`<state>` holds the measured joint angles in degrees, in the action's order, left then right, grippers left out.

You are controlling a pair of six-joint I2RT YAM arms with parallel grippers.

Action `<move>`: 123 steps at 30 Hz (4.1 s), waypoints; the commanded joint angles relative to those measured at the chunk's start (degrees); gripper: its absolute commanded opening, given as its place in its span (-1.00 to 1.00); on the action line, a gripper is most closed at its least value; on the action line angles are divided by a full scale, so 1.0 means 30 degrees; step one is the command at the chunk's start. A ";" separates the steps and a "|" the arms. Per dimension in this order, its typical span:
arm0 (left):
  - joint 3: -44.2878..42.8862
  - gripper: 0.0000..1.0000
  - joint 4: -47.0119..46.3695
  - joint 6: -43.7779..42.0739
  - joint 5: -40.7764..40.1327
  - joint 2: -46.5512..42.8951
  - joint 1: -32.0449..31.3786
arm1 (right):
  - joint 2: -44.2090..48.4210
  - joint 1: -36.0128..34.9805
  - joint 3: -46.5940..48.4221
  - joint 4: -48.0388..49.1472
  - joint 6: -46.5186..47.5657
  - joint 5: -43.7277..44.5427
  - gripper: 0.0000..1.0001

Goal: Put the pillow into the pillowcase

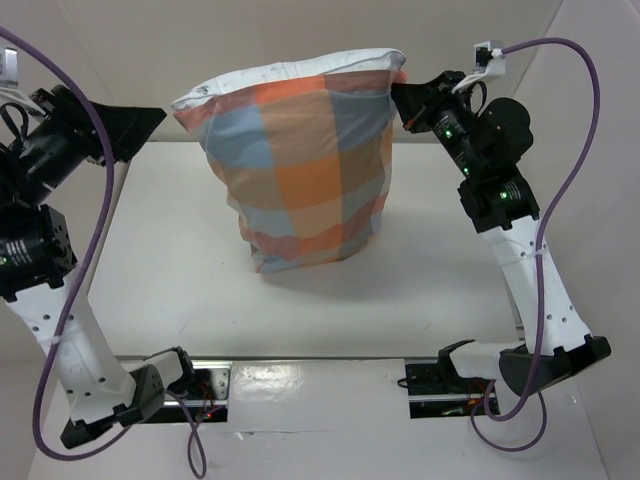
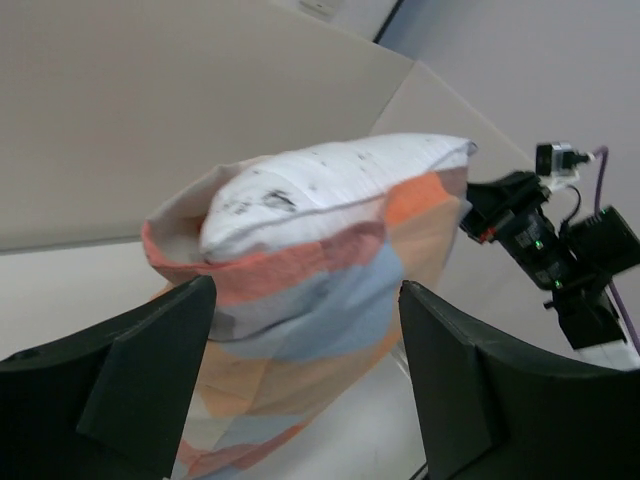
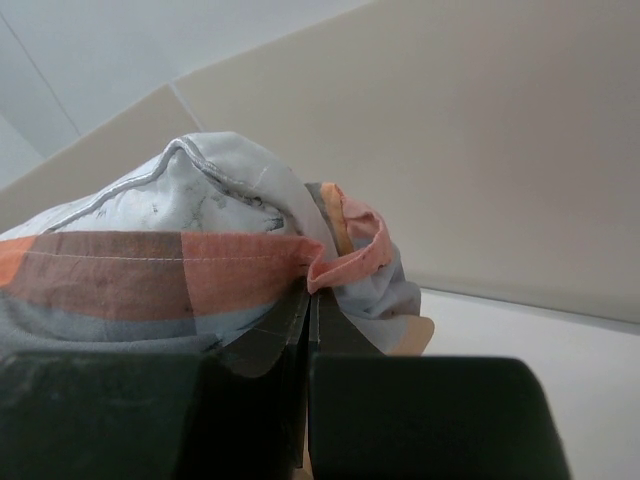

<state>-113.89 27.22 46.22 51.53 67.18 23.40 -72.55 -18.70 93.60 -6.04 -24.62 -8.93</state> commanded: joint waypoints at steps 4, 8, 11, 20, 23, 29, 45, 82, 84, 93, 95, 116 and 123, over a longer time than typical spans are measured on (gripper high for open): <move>0.2977 0.85 -0.1076 0.0124 0.1896 -0.0215 0.0023 | -0.0190 0.0051 0.0762 0.0696 -0.0113 -0.0071 -1.00; 0.4678 0.92 -0.1076 -0.0959 0.1545 -0.0390 0.0023 | -0.0190 0.0051 0.0936 0.0696 -0.0113 -0.0071 -1.00; 0.6112 0.95 -0.2183 -0.0848 0.1658 -0.0390 0.0023 | -0.0190 0.0051 0.0938 0.0696 -0.0113 -0.0071 -1.00; 0.9249 0.58 -0.9825 0.3692 0.4092 -0.0185 0.0023 | -0.0542 0.0051 0.1112 0.0696 -0.0289 -0.0452 -1.00; 1.0040 0.54 -1.1267 0.5011 0.4474 -0.0185 0.0023 | -0.0542 0.0051 0.1114 0.0696 -0.0289 -0.0452 -1.00; 1.0481 0.64 -1.3612 0.6157 0.4562 0.0164 -0.0561 | -0.0542 0.0051 0.1114 0.0696 -0.0465 -0.0627 -1.00; 1.0833 -0.06 -1.7072 0.8618 0.4183 0.0547 -0.1618 | -0.0718 0.0051 0.1114 0.0696 -0.0465 -0.0977 -1.00; 0.3336 -1.00 -0.9271 0.5332 0.1721 0.1481 0.0462 | -0.2091 0.0051 0.3584 0.0022 0.1232 0.0486 -1.00; 0.1495 -1.00 -1.1178 0.6908 0.1547 0.2740 0.0462 | -0.3584 0.0051 0.6519 -0.0795 0.1614 0.0254 -1.00; -0.4812 -1.00 -1.3962 0.9932 -0.0535 0.4793 0.0668 | -0.0666 0.0051 0.8237 0.3828 0.2580 0.0896 -1.00; -0.3996 -1.00 -1.5537 1.1159 -0.0711 0.5029 0.0668 | -0.0454 0.0051 0.7156 0.3396 0.3484 0.1215 -1.00; -1.3693 -1.00 -1.9933 1.9039 -0.0330 1.1159 0.4107 | -0.2634 0.0051 1.4420 0.4189 0.5278 0.1775 -1.00; -0.5143 -1.00 -1.7629 1.3163 0.0515 0.7459 0.1354 | -0.0770 0.0051 0.6627 0.4637 0.5102 0.3735 -1.00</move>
<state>-133.56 -27.35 93.97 57.28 90.78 32.23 -75.99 -20.10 116.66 1.17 -10.48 -7.51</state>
